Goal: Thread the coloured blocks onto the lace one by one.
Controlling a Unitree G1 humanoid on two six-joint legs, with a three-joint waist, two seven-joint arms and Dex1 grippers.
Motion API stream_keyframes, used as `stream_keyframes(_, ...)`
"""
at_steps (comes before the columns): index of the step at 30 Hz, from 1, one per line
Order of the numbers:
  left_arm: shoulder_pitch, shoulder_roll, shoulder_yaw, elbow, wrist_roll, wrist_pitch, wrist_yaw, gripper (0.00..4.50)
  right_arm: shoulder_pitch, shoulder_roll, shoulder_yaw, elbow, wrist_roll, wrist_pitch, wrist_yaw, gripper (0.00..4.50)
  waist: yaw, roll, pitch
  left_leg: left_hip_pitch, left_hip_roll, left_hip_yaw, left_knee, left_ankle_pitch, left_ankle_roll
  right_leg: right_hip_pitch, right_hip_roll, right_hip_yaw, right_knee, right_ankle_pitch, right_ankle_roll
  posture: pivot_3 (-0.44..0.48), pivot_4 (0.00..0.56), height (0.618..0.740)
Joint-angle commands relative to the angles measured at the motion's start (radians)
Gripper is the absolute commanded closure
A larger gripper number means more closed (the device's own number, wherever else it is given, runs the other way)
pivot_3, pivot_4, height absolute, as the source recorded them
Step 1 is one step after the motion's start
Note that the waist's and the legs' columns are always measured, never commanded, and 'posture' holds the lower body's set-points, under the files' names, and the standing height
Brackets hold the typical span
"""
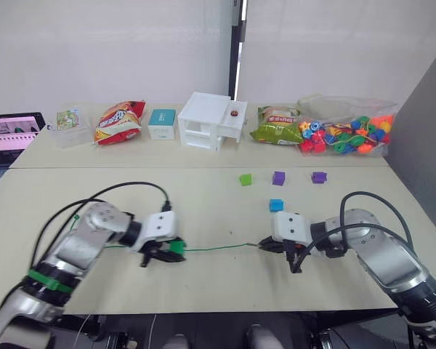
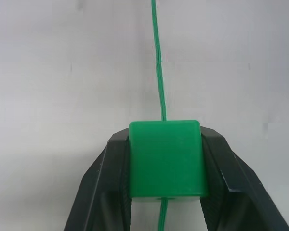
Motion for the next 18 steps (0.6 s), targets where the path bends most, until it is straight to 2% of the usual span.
stream_keyframes(1,0.012,0.096,0.097,0.215,0.021,-0.207,-0.044,3.28,0.017,-0.009,-0.028,0.001,-0.004,-0.025,-0.007,4.5,-0.002,0.0,0.0,0.0,0.0,0.0,0.0,0.0,0.0,0.0,0.0,0.0,0.0,0.0,0.0,0.0,0.15,0.74)
stream_keyframes(4,0.01,0.156,0.155,0.423,0.024,-0.344,-0.059,3.28,0.032,0.002,-0.017,-0.016,-0.006,-0.019,-0.02,4.5,-0.005,0.0,0.0,0.0,0.0,0.0,0.0,0.0,0.0,-0.001,0.0,0.0,0.0,0.0,0.0,0.0,0.15,0.74)
stream_keyframes(8,-0.01,0.192,0.179,0.556,0.04,-0.422,-0.081,3.28,0.04,0.005,-0.016,-0.03,-0.001,-0.012,-0.022,4.5,-0.005,0.001,0.0,0.0,0.0,0.001,0.0,0.0,0.0,-0.001,0.0,0.0,0.001,0.0,0.0,0.0,0.15,0.74)
stream_keyframes(10,-0.029,0.198,0.189,0.586,0.044,-0.422,-0.081,2.26,0.038,0.009,-0.011,-0.031,-0.002,-0.009,-0.024,4.5,-0.005,0.001,0.0,0.0,0.0,0.0,0.0,0.0,0.0,-0.001,0.0,0.0,0.001,0.0,0.0,0.0,0.15,0.74)
stream_keyframes(13,-0.061,0.191,0.201,0.562,-0.003,-0.318,-0.144,1.27,0.032,0.018,0.002,-0.031,-0.009,-0.009,-0.027,4.5,-0.004,0.001,0.0,0.0,0.0,0.001,0.0,0.0,0.0,-0.001,0.0,0.0,0.001,0.0,0.0,0.0,0.15,0.74)
stream_keyframes(16,-0.088,0.176,0.219,0.514,-0.02,-0.275,-0.137,0.19,0.027,0.029,0.011,-0.041,-0.008,0.004,-0.027,4.5,-0.004,0.001,0.0,0.0,0.0,0.001,0.0,0.0,0.0,-0.001,0.0,0.0,0.002,0.0,0.0,0.0,0.15,0.74)
stream_keyframes(17,-0.095,0.175,0.222,0.488,-0.03,-0.246,-0.142,0.01,0.024,0.034,0.014,-0.046,-0.008,0.011,-0.028,4.5,-0.004,0.0,0.0,0.0,0.0,0.0,0.0,0.0,0.0,-0.001,0.0,0.0,0.002,0.0,0.0,0.0,0.15,0.74)
stream_keyframes(18,-0.101,0.178,0.224,0.43,-0.06,-0.18,-0.164,0.01,0.016,0.04,0.021,-0.056,-0.008,0.028,-0.029,4.5,-0.004,0.0,0.0,0.0,0.0,0.0,0.0,0.0,0.0,-0.001,0.0,-0.001,0.002,0.0,0.0,0.0,0.15,0.74)
